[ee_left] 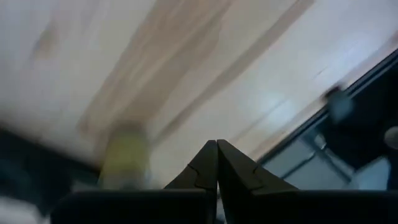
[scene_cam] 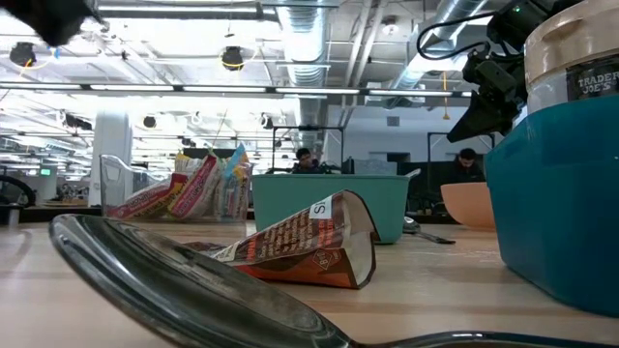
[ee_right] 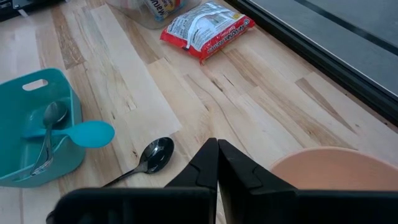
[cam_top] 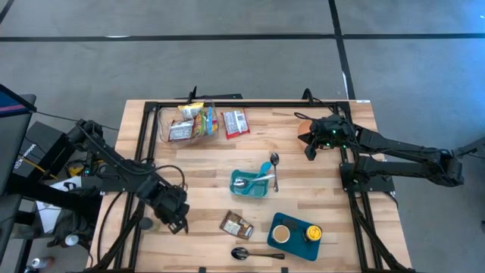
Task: Pick & Place Food Item
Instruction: Put the green seasoning bottle into the blue bin
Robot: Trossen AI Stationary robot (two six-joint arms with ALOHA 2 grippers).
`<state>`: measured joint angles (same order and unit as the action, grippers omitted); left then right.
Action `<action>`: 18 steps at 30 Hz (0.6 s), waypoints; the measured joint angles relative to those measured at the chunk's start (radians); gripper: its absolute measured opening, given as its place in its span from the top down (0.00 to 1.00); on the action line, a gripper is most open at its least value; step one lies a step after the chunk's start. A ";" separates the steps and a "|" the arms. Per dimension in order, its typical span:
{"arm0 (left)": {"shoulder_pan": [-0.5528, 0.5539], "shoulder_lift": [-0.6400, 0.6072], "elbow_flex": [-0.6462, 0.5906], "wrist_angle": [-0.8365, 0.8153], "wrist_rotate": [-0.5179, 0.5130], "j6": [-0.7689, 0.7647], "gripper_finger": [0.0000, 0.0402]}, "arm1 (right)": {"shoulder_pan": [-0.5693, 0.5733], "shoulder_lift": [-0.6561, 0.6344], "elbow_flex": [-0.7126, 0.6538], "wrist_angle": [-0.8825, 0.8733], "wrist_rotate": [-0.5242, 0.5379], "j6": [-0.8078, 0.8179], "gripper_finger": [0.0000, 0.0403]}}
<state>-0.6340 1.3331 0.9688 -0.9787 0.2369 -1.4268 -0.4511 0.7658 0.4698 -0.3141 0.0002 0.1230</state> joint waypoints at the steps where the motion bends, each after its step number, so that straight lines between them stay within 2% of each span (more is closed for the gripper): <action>1: -0.007 0.000 0.000 -0.017 0.029 -0.018 1.00 | 0.000 0.000 0.000 0.000 0.000 0.000 1.00; 5: -0.031 -0.001 0.000 -0.052 0.134 -0.048 1.00 | 0.000 0.000 0.000 0.000 0.000 -0.002 1.00; 18: -0.136 -0.013 0.000 -0.153 0.269 -0.049 1.00 | 0.000 0.000 0.000 0.003 0.000 -0.003 1.00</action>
<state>-0.7698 1.3205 0.9688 -1.1316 0.5059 -1.4759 -0.4507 0.7658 0.4698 -0.3115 0.0002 0.1204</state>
